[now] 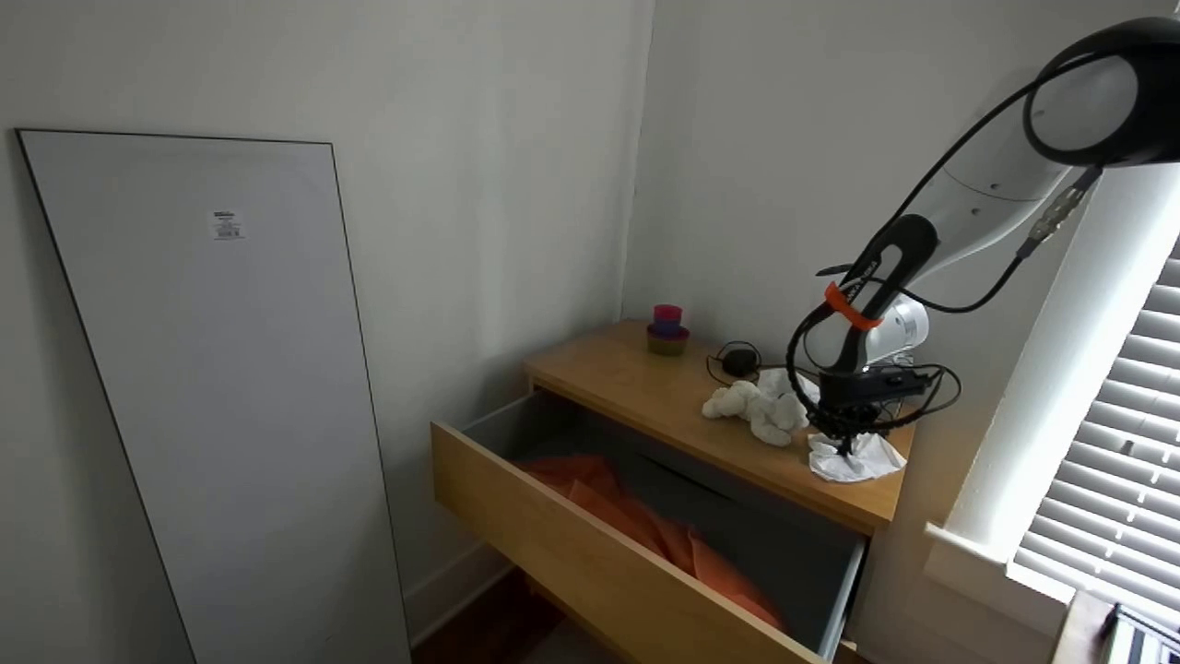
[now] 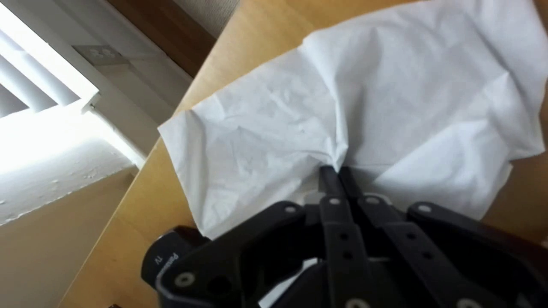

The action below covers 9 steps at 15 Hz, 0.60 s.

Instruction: Use the paper towel in front of the paper towel box to wipe the counter top bottom corner surface and stack it on the paper towels on the left of the paper towel box

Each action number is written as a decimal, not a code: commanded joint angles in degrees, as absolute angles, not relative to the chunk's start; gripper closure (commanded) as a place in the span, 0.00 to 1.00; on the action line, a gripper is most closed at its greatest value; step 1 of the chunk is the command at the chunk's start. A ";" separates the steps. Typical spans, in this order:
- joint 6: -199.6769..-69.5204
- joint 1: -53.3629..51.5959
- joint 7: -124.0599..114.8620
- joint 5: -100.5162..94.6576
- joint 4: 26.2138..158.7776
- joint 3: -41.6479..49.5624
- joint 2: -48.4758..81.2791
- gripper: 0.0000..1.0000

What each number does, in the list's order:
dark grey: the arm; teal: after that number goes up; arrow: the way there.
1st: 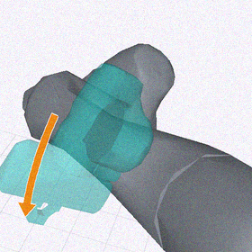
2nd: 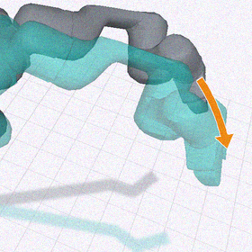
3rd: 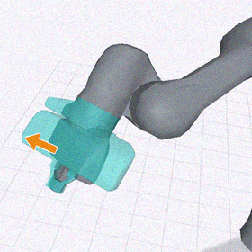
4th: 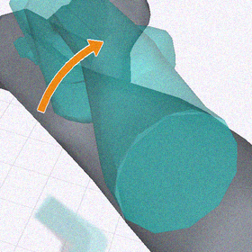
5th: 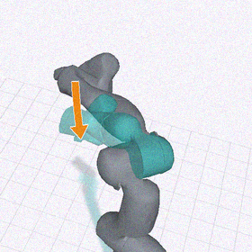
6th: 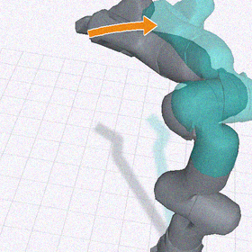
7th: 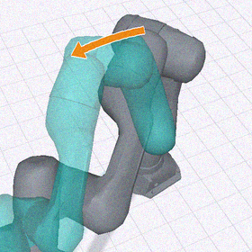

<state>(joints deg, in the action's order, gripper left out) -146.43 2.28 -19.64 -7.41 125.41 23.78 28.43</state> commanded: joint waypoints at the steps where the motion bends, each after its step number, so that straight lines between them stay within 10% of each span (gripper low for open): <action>1: -140.39 4.71 -15.95 -6.43 126.93 18.94 28.86 0.99; 9: -131.91 7.60 -8.41 -3.80 130.02 13.62 19.36 0.99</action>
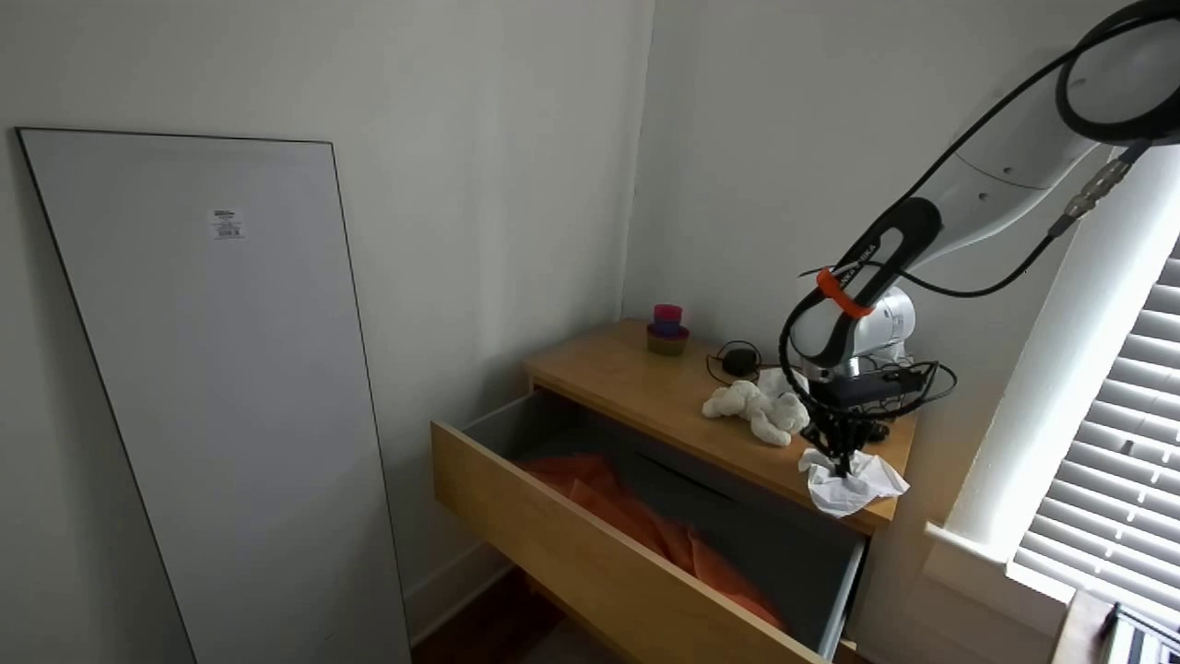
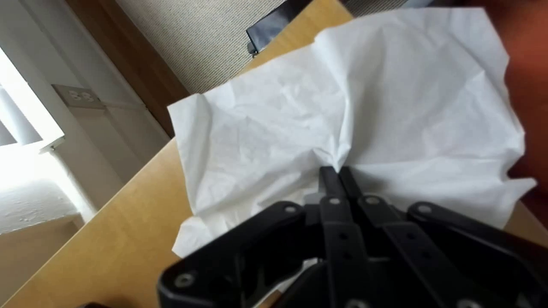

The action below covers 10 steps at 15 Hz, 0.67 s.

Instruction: Use the paper towel in front of the paper towel box to wipe the counter top bottom corner surface and stack it on the paper towels on the left of the paper towel box

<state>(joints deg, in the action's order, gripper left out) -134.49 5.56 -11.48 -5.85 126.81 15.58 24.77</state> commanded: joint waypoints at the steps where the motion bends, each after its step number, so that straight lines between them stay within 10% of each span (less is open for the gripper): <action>1: -131.06 8.12 -7.64 -2.93 130.66 13.44 17.17 0.99; 10: -134.23 12.57 -3.69 4.47 127.53 14.25 3.46 0.99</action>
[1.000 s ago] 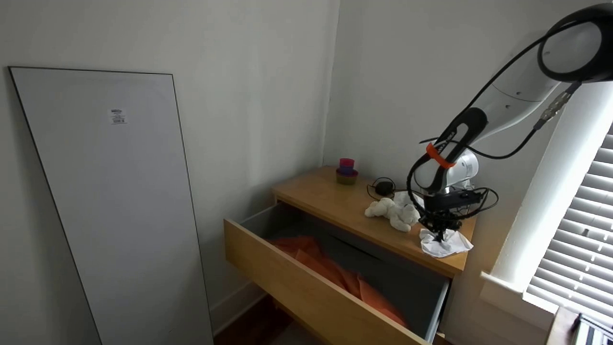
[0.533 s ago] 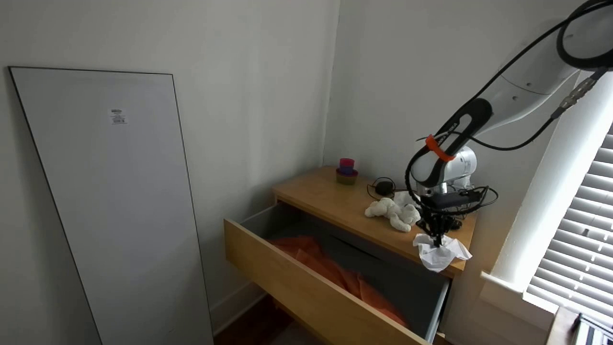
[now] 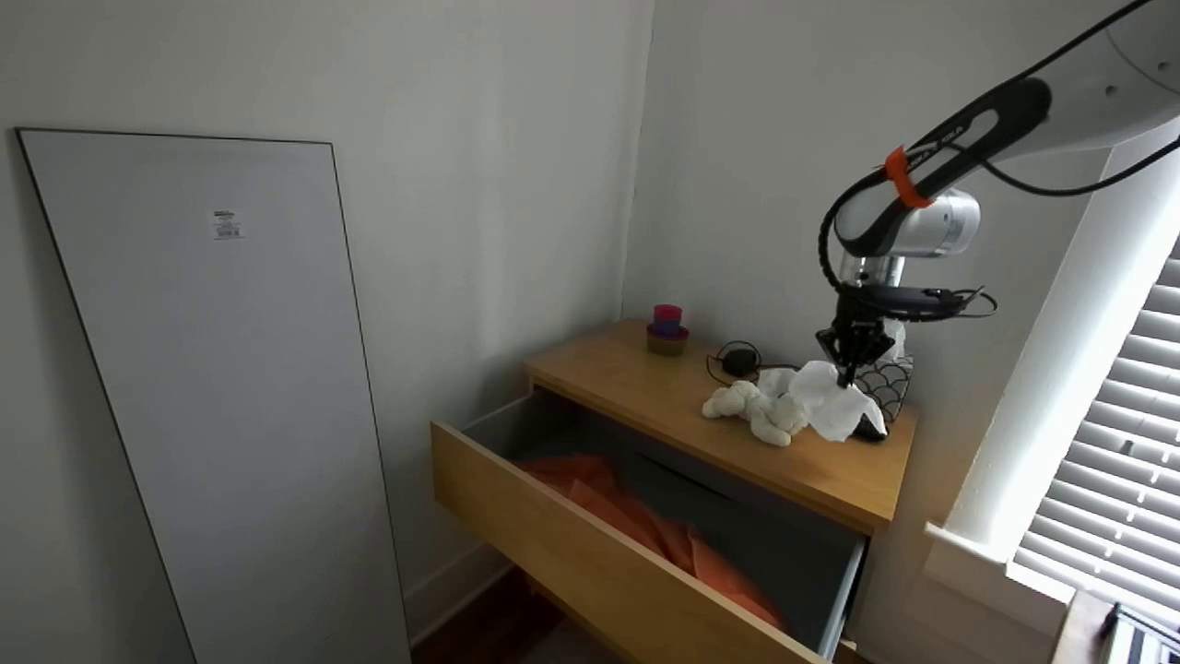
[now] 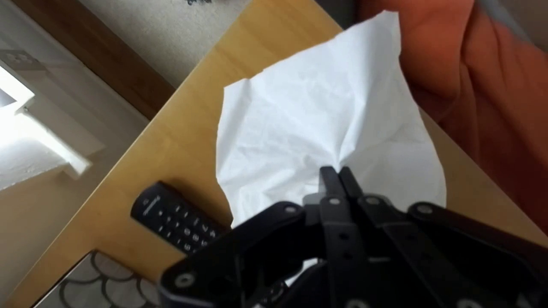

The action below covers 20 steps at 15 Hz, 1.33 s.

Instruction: Use the paper towel in front of the paper towel box to wipe the counter top bottom corner surface and stack it on the paper towels on the left of the paper towel box

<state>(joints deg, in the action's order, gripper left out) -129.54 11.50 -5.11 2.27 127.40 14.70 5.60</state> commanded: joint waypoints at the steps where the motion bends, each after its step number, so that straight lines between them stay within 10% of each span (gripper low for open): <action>1: -135.89 12.76 -3.96 5.09 126.38 14.23 4.07 0.99; 20: -134.90 12.17 -26.07 4.44 101.09 16.71 25.16 0.99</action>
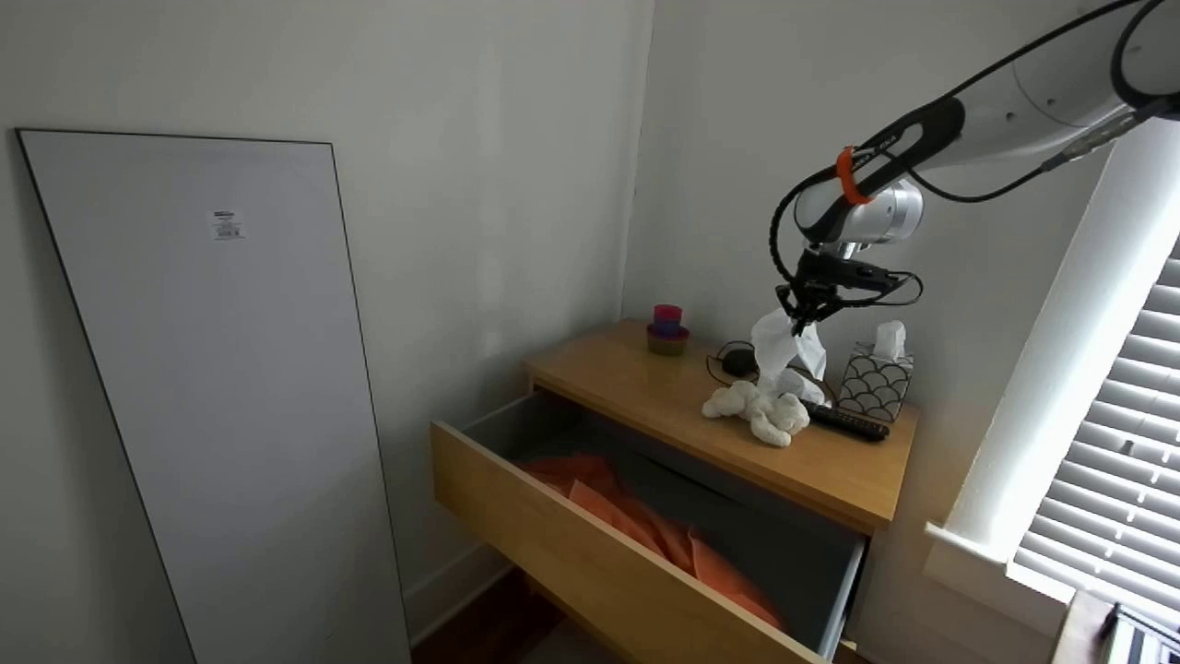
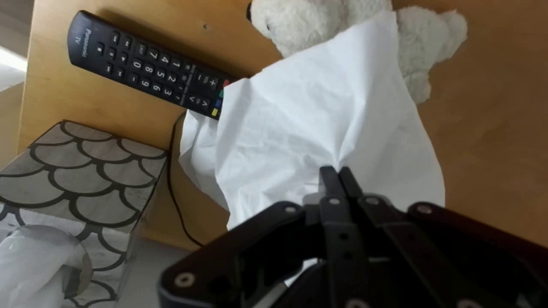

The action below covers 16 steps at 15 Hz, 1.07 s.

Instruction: Use the paper towel in front of the paper towel box to wipe the counter top bottom corner surface and stack it on the paper towels on the left of the paper towel box

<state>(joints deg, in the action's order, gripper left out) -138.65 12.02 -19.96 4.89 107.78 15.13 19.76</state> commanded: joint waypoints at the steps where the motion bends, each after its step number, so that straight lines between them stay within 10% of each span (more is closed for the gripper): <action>1: -134.32 12.37 -27.34 4.60 99.54 17.19 26.45 0.99; 16: -119.13 18.09 -37.07 5.22 74.98 19.26 45.96 0.99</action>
